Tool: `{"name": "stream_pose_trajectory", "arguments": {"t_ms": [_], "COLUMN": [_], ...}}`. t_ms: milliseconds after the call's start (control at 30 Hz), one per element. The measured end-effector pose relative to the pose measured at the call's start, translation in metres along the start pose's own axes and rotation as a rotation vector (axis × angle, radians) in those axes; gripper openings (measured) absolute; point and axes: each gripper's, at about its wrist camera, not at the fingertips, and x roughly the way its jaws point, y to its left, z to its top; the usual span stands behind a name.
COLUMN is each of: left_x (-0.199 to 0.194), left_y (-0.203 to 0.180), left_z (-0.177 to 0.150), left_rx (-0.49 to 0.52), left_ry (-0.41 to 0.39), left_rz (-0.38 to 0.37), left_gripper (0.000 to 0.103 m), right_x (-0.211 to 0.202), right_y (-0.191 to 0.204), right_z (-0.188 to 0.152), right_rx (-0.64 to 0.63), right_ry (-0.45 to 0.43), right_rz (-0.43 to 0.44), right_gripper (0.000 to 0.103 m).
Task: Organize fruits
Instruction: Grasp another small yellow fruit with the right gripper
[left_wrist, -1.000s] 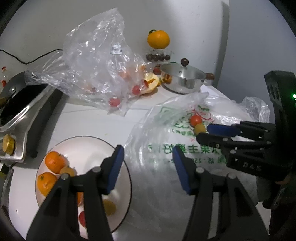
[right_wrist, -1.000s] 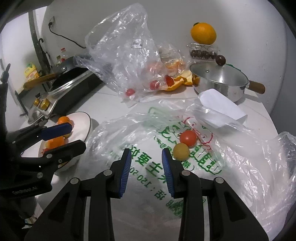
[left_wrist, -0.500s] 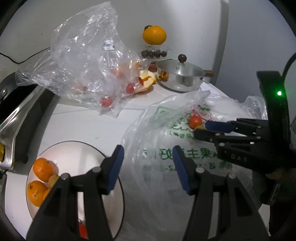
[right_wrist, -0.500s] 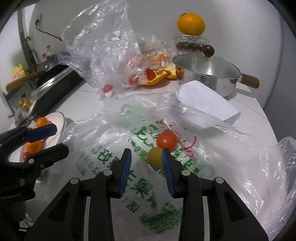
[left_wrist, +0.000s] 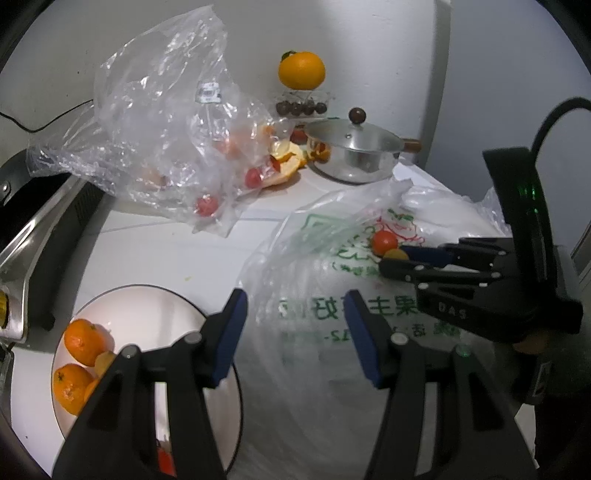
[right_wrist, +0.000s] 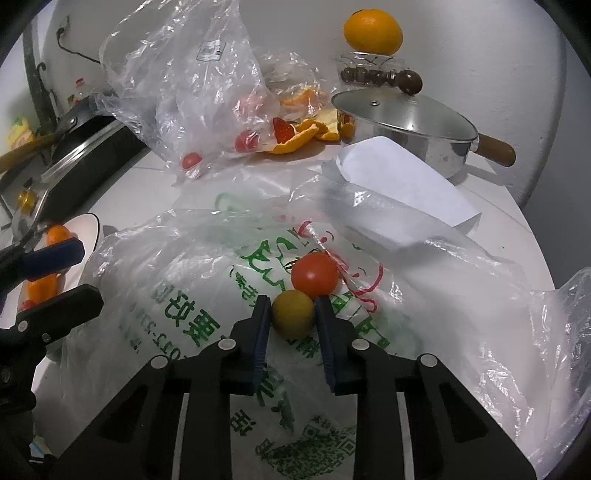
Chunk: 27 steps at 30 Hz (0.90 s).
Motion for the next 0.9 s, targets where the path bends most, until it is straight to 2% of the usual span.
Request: {"name": "stream_pose_trajectory", "arguments": {"t_ms": [533,900], "left_x": [-0.008,0.013], "left_y": [-0.035,-0.058], "left_z": [0.011,0.021], "left_rx": [0.067,0.095], "left_ry": [-0.017,0.008], "left_rz": [0.005,-0.018], "left_gripper": [0.056,0.056], "right_x": [-0.038,-0.057], "right_y": [-0.015,-0.038], "right_z": [-0.009,-0.010], "right_rx": [0.020,0.049], "right_ry": [-0.074,-0.118], "right_rz": [0.010,0.021], "right_gripper": [0.027,0.027]}}
